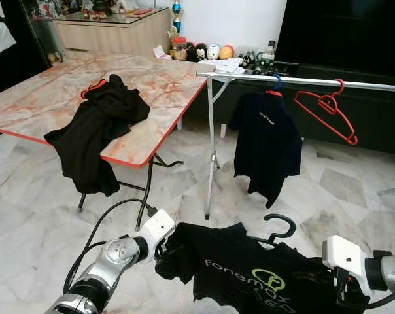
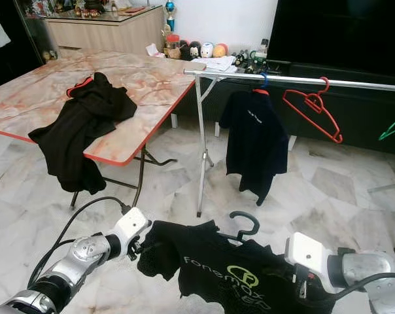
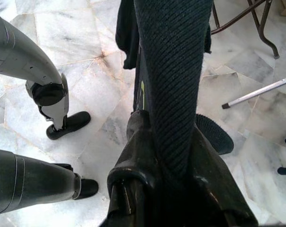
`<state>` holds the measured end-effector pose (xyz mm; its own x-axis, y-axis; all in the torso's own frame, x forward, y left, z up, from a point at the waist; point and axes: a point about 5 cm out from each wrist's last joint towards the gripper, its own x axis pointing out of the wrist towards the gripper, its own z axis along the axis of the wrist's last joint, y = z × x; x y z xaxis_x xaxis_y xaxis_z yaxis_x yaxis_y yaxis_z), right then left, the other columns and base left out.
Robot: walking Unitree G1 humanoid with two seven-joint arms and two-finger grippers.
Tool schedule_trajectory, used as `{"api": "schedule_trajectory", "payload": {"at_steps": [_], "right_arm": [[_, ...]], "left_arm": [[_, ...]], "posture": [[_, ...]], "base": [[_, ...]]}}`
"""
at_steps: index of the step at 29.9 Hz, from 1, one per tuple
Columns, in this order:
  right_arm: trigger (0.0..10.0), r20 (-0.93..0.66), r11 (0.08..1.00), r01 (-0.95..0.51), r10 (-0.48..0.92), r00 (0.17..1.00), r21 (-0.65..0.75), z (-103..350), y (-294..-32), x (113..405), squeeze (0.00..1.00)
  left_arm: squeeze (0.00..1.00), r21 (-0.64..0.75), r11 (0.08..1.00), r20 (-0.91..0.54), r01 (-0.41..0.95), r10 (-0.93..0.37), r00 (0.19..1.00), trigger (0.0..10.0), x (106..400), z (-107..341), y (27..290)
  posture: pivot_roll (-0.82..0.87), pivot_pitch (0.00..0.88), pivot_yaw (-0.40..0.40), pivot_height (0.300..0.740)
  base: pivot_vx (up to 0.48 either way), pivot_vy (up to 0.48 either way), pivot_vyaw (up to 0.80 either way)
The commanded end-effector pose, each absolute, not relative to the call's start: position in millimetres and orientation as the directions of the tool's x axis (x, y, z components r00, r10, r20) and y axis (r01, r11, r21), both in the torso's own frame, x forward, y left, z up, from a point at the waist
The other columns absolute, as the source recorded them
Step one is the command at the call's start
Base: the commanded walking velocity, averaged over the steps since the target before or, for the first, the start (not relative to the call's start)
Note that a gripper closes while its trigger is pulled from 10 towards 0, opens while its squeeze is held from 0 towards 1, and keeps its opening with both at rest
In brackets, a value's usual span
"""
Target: Hang hanger
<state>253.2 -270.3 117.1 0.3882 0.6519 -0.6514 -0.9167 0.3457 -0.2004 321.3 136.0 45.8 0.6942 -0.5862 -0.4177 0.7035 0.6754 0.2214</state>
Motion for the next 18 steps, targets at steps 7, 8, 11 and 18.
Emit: {"api": "schedule_trajectory", "payload": {"at_steps": [7,8,11,18], "right_arm": [[0.0,-0.619,0.361,-0.901,0.657,0.43,-0.242,128.7,-272.6,256.6,0.0],[0.0,-0.619,0.361,-0.901,0.658,0.429,-0.241,128.5,-272.3,256.7,0.0],[0.0,-0.616,0.361,-0.902,0.662,0.427,-0.237,127.9,-270.2,257.3,0.0],[0.0,-0.617,0.363,-0.903,0.663,0.423,-0.23,123.9,-267.8,257.4,0.0]], "left_arm": [[0.0,0.219,0.654,-0.421,0.724,-0.606,0.675,0.0,320.2,45.3,135.7],[0.0,0.216,0.653,-0.42,0.726,-0.609,0.673,0.0,319.9,45.1,135.6],[0.0,0.21,0.652,-0.419,0.729,-0.613,0.67,0.0,319.8,45.0,135.5],[0.0,0.22,0.667,-0.4,0.712,-0.604,0.69,0.0,321.6,46.8,133.8]], "posture": [[-0.11,0.028,0.044,0.74],[-0.11,0.028,0.044,0.74],[-0.11,0.032,0.042,0.74],[-0.11,0.032,0.043,0.74]], "base": [[0.0,0.0,0.0],[0.0,0.0,0.0],[0.0,0.0,0.0],[0.0,0.0,0.0]]}}
